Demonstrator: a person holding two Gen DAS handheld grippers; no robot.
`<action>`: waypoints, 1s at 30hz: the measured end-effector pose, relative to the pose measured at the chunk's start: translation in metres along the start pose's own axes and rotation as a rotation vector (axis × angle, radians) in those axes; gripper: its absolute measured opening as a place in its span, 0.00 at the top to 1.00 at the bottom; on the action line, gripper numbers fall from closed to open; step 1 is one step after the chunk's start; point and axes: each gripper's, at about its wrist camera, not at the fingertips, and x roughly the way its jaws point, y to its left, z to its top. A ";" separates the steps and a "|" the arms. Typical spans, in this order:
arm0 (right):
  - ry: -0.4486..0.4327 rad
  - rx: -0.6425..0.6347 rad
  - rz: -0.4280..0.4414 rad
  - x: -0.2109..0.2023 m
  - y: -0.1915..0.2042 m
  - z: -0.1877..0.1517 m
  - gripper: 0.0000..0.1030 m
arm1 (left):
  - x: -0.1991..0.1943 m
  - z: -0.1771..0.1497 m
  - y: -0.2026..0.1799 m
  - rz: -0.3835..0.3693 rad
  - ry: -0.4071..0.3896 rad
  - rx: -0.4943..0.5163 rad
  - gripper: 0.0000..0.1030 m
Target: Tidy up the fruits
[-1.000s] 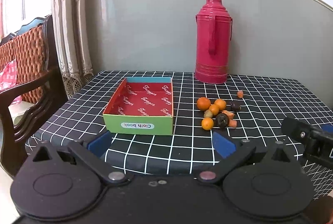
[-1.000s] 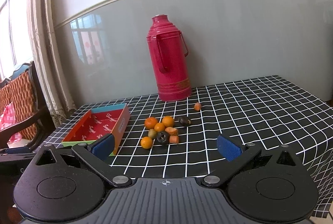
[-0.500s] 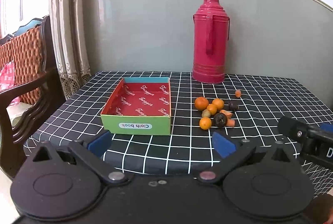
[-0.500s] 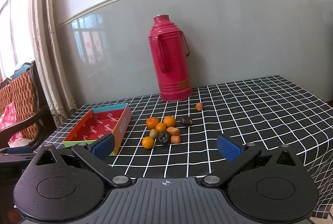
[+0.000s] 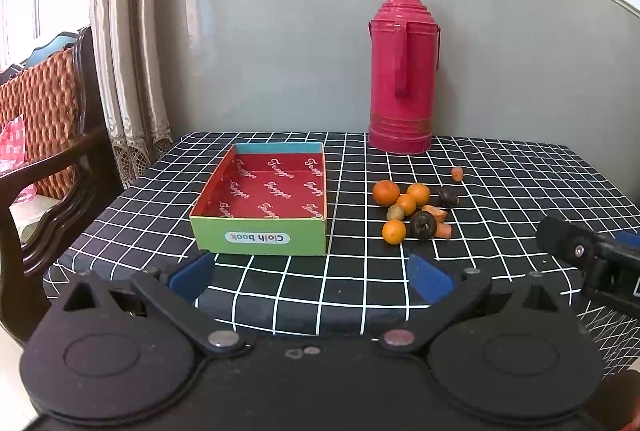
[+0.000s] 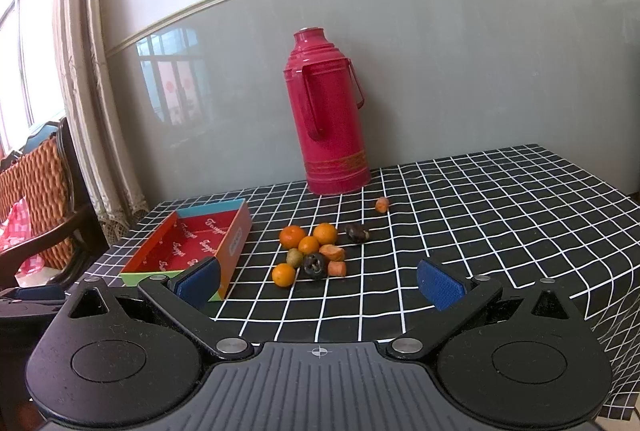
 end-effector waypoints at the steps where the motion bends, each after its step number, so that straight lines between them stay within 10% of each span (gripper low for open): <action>1: 0.000 0.001 -0.001 0.000 0.000 0.000 0.00 | 0.001 -0.001 -0.001 0.001 0.002 0.002 0.06; 30: 0.017 0.013 -0.016 0.023 -0.016 0.001 0.00 | 0.026 0.001 -0.016 -0.001 0.021 0.062 0.11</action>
